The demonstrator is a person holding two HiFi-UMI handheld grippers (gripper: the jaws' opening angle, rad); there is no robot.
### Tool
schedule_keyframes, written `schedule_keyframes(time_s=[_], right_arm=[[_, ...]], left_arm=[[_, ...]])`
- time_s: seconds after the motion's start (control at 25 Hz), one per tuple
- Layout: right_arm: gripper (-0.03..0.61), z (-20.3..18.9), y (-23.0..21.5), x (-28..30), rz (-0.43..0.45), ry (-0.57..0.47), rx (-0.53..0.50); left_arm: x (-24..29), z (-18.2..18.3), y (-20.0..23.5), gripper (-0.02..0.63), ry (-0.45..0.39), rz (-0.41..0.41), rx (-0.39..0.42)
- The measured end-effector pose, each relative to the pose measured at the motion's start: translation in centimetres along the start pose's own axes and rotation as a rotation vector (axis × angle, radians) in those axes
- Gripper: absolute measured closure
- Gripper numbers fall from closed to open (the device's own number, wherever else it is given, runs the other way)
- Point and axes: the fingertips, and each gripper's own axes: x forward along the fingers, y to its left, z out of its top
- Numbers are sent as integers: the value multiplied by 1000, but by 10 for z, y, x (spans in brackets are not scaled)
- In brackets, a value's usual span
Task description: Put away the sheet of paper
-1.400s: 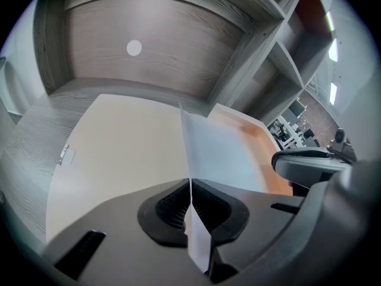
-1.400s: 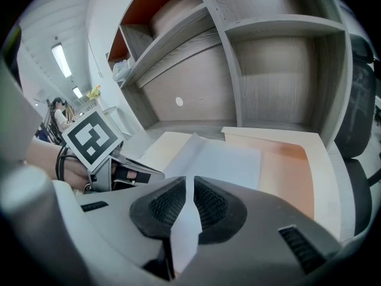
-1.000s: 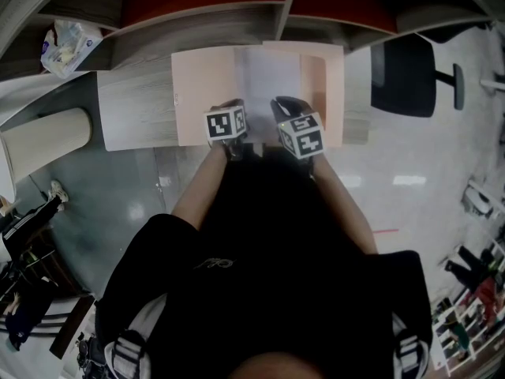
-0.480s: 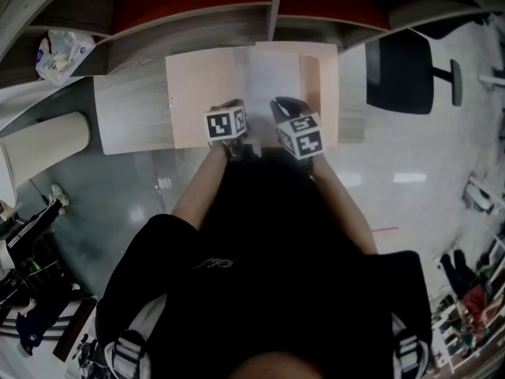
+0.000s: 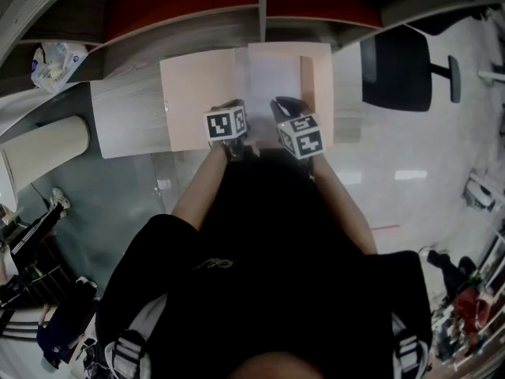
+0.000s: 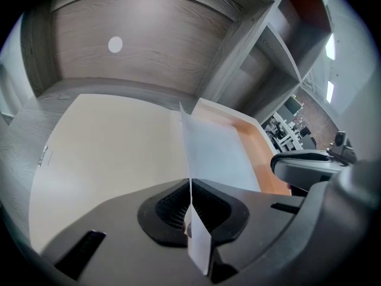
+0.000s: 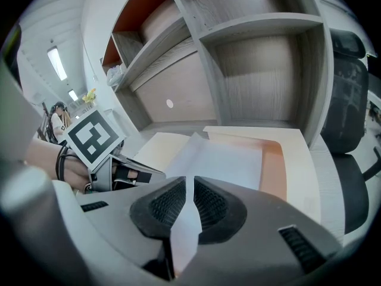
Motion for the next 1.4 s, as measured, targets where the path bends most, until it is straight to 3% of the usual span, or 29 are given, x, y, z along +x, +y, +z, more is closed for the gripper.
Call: schedule_keyframes(time_s=[1.4], right_arm=[[523, -2, -24, -11, 43, -2, -33]], left_arm=[[13, -4, -35, 561, 2, 5, -19]])
